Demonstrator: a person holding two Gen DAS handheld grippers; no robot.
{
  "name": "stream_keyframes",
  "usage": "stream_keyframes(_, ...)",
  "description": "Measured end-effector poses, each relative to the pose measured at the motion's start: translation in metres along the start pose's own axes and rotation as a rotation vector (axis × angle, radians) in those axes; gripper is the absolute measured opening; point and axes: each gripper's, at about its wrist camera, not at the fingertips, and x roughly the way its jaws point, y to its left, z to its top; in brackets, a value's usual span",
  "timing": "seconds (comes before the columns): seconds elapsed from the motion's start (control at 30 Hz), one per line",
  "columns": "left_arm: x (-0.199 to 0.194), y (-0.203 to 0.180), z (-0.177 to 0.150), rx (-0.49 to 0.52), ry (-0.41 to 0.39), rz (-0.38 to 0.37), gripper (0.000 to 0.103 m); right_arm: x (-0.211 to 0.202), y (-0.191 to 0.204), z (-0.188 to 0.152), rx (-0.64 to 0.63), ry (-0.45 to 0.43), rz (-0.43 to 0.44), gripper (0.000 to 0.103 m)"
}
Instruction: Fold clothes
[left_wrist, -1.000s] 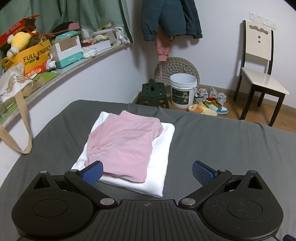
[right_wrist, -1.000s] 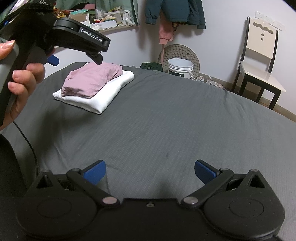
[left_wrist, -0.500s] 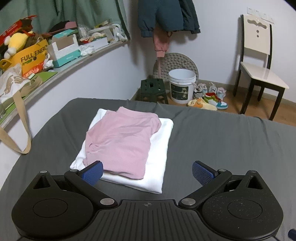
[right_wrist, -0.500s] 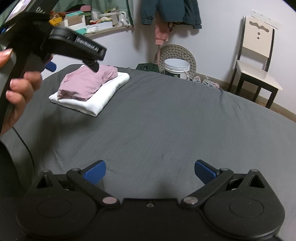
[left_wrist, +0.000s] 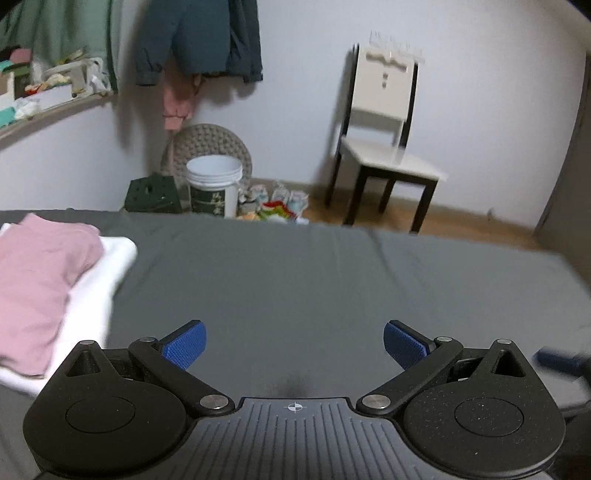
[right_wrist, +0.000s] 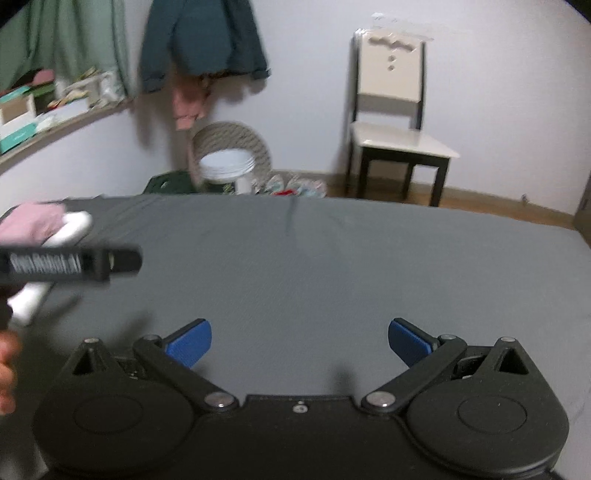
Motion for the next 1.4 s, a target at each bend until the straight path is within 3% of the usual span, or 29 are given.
stream_keyframes(0.1, 0.023, -0.012, -0.014, 0.062, -0.008, 0.067, 0.103, 0.013, -0.020, -0.009, 0.061, -0.012, -0.012, 0.103)
stream_keyframes(0.27, 0.040, -0.034, -0.034, 0.132, -0.008, 0.091, 0.103, 0.030, -0.054, -0.027, 0.197, -0.101, 0.054, 0.103)
stream_keyframes(0.37, 0.044, -0.039, -0.043, 0.119, -0.019, 0.093, 0.103, 0.044, -0.066, -0.030, 0.220, -0.051, 0.057, 0.103)
stream_keyframes(0.67, 0.036, -0.028, -0.059, 0.081, -0.055, 0.099, 0.103, 0.051, -0.044, -0.047, 0.060, -0.015, -0.017, 0.103)
stream_keyframes(1.4, 0.040, -0.028, -0.061, 0.070, -0.055, 0.111, 0.103, 0.049, -0.051, -0.050, 0.065, -0.006, -0.027, 0.103)
